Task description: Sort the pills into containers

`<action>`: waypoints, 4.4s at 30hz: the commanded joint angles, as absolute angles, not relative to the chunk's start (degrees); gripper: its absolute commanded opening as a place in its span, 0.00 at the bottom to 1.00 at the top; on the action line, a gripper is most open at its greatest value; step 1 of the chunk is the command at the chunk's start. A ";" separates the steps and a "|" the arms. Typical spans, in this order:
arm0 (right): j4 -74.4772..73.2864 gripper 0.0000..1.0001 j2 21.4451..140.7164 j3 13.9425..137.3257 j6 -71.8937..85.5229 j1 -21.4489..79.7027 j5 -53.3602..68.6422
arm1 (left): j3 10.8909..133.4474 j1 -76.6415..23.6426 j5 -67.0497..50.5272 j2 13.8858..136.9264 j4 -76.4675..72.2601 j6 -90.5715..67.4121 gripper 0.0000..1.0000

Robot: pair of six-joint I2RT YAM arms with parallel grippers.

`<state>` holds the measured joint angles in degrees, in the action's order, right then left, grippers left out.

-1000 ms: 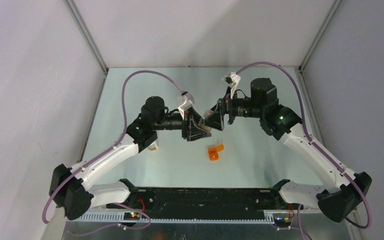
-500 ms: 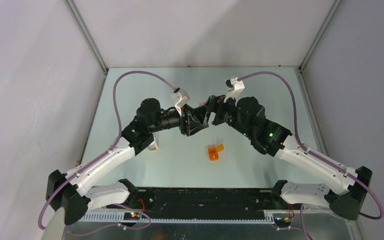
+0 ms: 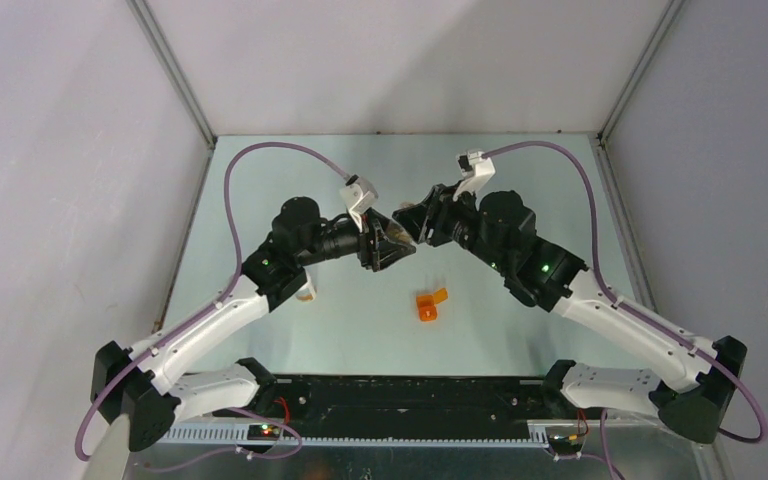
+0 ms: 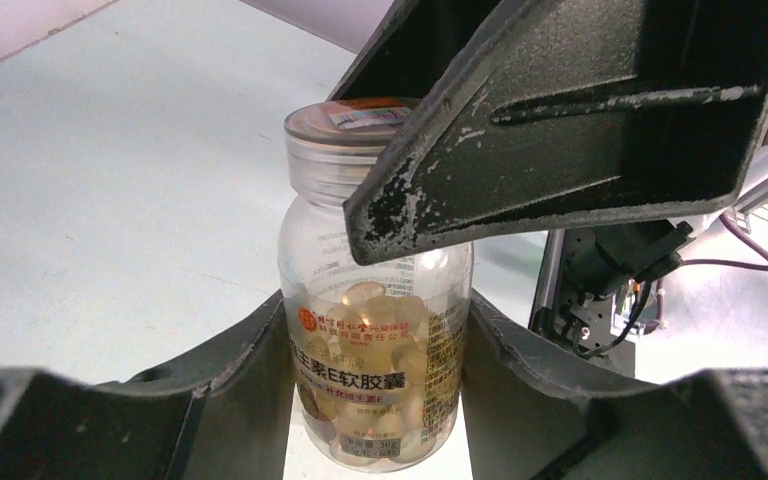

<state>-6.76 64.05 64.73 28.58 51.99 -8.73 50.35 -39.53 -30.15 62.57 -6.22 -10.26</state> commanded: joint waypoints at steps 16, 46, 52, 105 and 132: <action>-6.93 0.88 54.65 61.36 12.11 34.90 34.20 | 50.08 -39.80 -43.49 61.25 -10.56 -10.01 0.00; 0.59 0.76 59.13 61.05 32.83 52.68 -12.94 | 49.83 -39.85 -32.37 61.38 -9.43 -10.19 0.00; -2.02 0.72 60.79 62.47 32.52 52.77 -12.83 | 50.05 -39.84 -32.34 61.44 -9.03 -10.02 0.00; -6.76 0.25 59.31 65.31 36.39 47.37 0.64 | 48.42 -40.36 -33.02 60.14 -13.72 -13.43 0.00; -11.33 0.99 56.18 65.37 26.55 43.89 4.11 | 50.68 -40.42 -39.79 60.84 -6.28 -8.85 0.00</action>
